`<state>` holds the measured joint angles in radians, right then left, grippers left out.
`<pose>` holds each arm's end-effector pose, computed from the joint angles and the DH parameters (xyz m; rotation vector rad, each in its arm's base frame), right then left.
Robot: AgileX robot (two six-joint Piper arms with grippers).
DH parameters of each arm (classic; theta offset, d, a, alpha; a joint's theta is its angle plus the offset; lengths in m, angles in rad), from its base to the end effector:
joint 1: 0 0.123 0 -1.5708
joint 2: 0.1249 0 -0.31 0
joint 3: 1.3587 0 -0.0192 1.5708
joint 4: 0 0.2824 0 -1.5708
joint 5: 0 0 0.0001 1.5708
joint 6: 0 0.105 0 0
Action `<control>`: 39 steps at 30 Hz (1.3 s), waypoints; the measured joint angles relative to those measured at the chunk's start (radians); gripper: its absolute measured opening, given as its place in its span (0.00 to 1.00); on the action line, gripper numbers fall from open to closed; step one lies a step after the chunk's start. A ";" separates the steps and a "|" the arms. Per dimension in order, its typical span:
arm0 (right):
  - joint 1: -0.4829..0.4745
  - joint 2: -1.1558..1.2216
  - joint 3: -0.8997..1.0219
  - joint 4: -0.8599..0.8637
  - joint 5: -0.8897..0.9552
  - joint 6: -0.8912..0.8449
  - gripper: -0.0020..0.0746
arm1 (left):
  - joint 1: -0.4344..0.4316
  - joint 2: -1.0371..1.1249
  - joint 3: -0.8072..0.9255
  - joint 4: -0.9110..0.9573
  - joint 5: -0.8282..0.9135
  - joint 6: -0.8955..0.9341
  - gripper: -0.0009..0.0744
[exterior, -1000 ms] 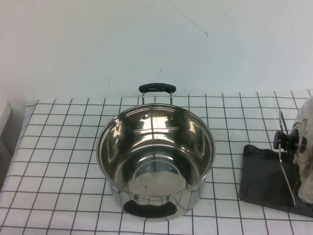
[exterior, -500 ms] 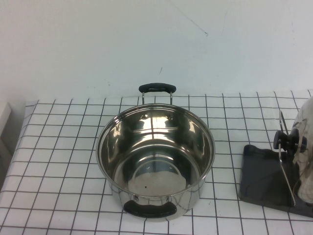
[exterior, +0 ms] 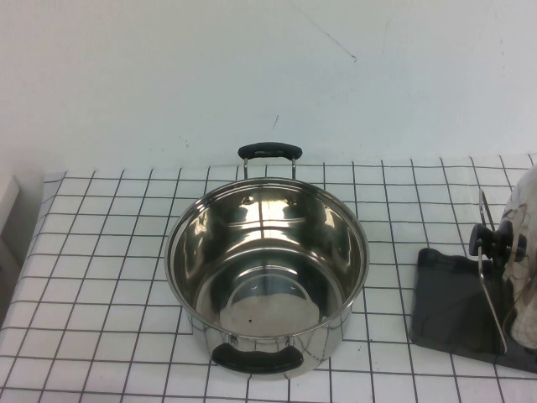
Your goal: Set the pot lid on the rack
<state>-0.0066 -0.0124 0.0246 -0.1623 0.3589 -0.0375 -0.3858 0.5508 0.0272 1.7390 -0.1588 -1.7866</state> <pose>0.0728 -0.0065 0.1691 -0.1299 1.8496 -0.1892 0.0924 -0.0551 0.1494 0.4516 2.0607 -0.4236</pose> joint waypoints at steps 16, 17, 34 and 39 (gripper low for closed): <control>0.000 0.000 0.000 0.000 0.002 0.101 0.02 | 0.000 0.000 0.000 0.000 0.000 0.000 0.01; 0.000 0.000 0.000 0.000 0.002 0.110 0.02 | 0.000 0.000 0.000 0.000 0.000 0.000 0.01; 0.050 0.000 0.000 0.000 0.003 0.154 0.02 | 0.000 0.000 0.000 0.000 0.000 -0.005 0.01; 0.057 0.000 0.000 0.000 0.003 0.152 0.02 | 0.000 0.000 0.000 0.000 0.000 -0.005 0.01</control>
<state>0.0499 -0.0124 0.0246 -0.1623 0.3619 0.1148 -0.3858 0.5508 0.0272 1.7390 -0.1588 -1.7912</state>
